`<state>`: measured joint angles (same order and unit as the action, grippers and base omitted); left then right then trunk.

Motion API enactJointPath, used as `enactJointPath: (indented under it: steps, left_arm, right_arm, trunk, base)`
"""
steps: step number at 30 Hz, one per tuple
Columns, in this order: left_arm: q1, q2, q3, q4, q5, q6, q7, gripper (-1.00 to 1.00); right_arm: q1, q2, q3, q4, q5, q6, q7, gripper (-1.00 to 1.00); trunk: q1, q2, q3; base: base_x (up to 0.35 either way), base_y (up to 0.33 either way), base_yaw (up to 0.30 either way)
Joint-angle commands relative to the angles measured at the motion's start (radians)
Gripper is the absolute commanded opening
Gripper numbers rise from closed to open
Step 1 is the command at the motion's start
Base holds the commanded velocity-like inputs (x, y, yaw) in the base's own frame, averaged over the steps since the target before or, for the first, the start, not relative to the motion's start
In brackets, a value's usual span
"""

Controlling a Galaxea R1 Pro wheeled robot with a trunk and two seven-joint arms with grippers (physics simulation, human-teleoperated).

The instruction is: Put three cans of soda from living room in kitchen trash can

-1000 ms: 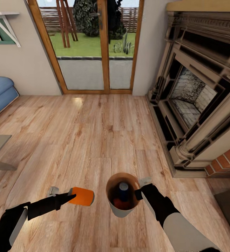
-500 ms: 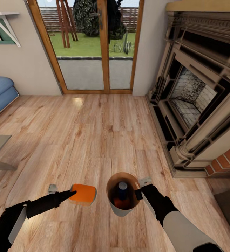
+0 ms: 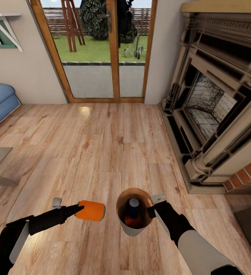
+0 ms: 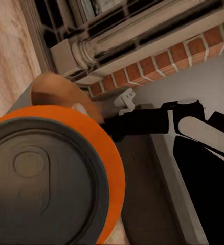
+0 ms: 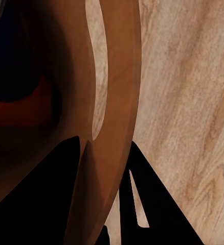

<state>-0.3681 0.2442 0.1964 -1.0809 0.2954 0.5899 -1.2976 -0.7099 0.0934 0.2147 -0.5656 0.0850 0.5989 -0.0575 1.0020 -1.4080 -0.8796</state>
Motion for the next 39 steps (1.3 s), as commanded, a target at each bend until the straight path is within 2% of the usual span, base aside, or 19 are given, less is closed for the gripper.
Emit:
enactJointPath:
  steps: [1,4,8,15,17,20,32,39]
  left_arm:
    - [0.0,-0.001,0.0,-0.004,0.0,0.002,-0.019,-1.0]
    - [0.0,-0.002,-0.001,-0.008,0.0,0.012,-0.051,-1.0]
    - [0.0,-0.006,-0.001,-0.01,0.0,0.028,-0.063,-1.0]
    - [0.0,-0.042,-0.004,-0.011,0.0,0.035,-0.068,-1.0]
    - [0.0,-0.067,-0.005,-0.011,-0.001,0.036,-0.068,-1.0]
    - [0.0,-0.09,-0.008,-0.011,-0.001,0.036,-0.068,-1.0]
    - [0.0,-0.105,-0.008,-0.011,-0.001,0.036,-0.068,-1.0]
    - [0.0,-0.144,-0.016,-0.005,-0.005,0.034,-0.064,-1.0]
  right_arm:
    - [0.0,0.0,0.0,0.0,-0.009,-0.001,0.001,-1.0]
    - [0.0,0.0,0.0,0.0,-0.009,-0.001,0.001,-1.0]
    - [0.0,0.0,0.0,0.0,-0.009,-0.001,0.001,-1.0]
    - [0.0,0.0,0.0,0.001,-0.009,-0.001,0.001,-1.0]
    - [0.0,0.0,0.0,0.0,-0.008,-0.001,0.001,-1.0]
    - [0.0,0.0,0.0,0.001,-0.009,-0.002,0.001,-1.0]
    - [0.0,0.009,0.003,0.026,-0.01,-0.005,-0.002,-1.0]
    - [0.0,0.023,0.003,0.029,-0.01,-0.005,-0.004,-1.0]
  trunk:
    - [0.0,0.0,0.0]
    - [0.0,0.0,0.0]
    - [0.0,0.0,0.0]
    - [0.0,0.0,0.0]
    - [0.0,0.0,0.0]
    - [0.0,0.0,0.0]
    - [0.0,0.0,0.0]
    - [0.0,0.0,0.0]
  base:
    - [0.0,0.0,0.0]
    - [0.0,0.0,0.0]
    - [0.0,0.0,0.0]
    - [0.0,0.0,0.0]
    - [0.0,0.0,0.0]
    - [0.0,0.0,0.0]
    - [0.0,0.0,0.0]
    - [0.0,0.0,0.0]
